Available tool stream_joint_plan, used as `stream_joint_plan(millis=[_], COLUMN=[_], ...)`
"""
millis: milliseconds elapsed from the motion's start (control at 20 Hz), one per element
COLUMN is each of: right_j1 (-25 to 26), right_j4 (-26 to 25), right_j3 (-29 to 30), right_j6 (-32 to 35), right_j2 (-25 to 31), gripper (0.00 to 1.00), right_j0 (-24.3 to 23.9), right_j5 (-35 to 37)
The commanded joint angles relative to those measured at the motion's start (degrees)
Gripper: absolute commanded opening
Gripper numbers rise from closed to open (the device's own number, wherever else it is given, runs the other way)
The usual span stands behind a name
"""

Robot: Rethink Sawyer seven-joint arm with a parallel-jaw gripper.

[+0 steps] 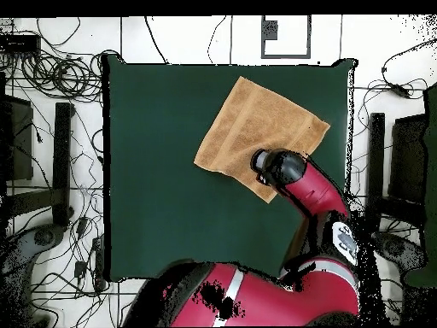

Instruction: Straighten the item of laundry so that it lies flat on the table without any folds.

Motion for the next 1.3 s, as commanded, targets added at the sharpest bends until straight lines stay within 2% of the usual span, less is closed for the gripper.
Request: stream_joint_plan(millis=[50, 350, 650, 900, 1150, 1300], right_j1=[-3.0, -2.5, 0.3, 6.3, 7.3, 9.8], right_j4=[-2.6, -3.6, -4.1, -4.7, -4.5, -4.3], right_j3=[10.1, 9.6, 6.4, -1.0, -2.1, -3.8], right_j6=[-2.0, -1.1, 2.3, 6.4, 6.5, 7.6], right_j2=[8.5, 8.2, 6.1, 0.0, -1.9, -3.5], gripper=[0.0, 0.0, 0.0, 0.0, 0.0, 0.0], right_j0=[0.5, 0.5, 3.5, 7.0, 7.3, 8.2], right_j5=[-0.3, -1.0, -0.7, 7.2, 10.7, 10.4])
